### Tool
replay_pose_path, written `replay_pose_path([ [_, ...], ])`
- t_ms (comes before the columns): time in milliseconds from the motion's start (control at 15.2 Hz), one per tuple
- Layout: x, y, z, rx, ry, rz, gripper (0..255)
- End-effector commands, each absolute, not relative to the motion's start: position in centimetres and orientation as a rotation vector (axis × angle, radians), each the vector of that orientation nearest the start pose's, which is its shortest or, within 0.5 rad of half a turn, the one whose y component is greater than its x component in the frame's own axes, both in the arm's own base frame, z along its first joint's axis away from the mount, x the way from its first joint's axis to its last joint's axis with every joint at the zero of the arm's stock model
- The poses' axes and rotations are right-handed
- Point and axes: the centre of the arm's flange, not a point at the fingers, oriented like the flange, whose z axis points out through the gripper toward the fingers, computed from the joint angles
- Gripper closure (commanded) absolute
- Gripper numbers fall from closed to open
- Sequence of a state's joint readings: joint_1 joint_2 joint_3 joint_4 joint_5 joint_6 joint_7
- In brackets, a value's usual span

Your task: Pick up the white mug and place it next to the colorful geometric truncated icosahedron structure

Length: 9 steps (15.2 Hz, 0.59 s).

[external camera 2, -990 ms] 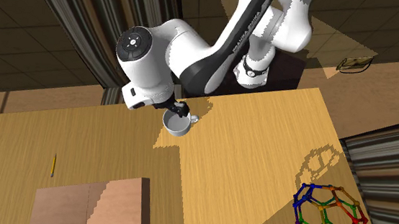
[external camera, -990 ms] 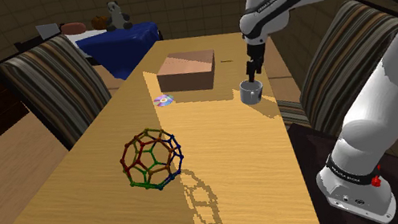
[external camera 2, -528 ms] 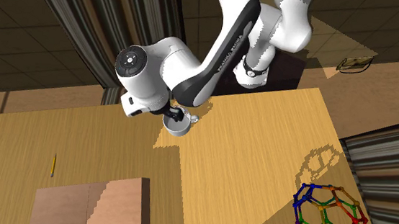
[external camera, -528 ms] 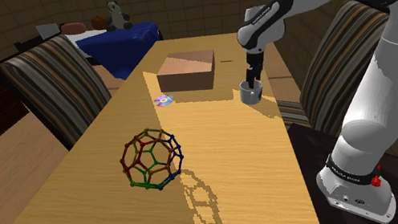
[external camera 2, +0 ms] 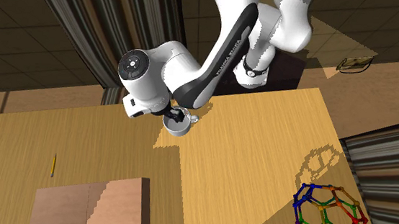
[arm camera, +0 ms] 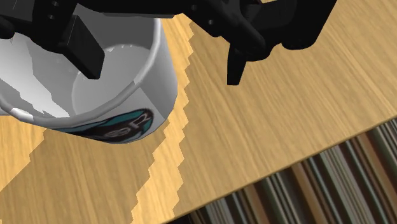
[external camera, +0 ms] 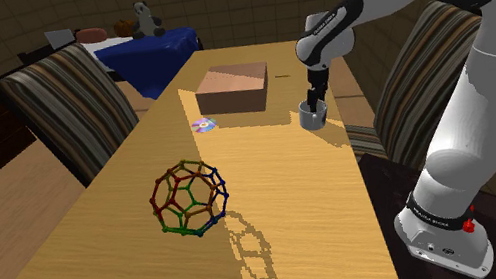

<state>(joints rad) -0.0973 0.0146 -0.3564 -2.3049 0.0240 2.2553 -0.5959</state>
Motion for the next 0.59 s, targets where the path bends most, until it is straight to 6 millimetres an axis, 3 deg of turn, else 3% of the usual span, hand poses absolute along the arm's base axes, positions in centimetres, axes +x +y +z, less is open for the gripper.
replay_pose_path([
  [0,45.47,-22.10,33.49,-3.092,-0.195,0.075,0],
  [66,45.47,-22.10,33.49,-3.092,-0.195,0.075,0],
  [132,45.47,-22.10,33.49,-3.092,-0.195,0.075,255],
  [528,45.46,-22.10,33.48,-3.092,-0.195,0.075,255],
])
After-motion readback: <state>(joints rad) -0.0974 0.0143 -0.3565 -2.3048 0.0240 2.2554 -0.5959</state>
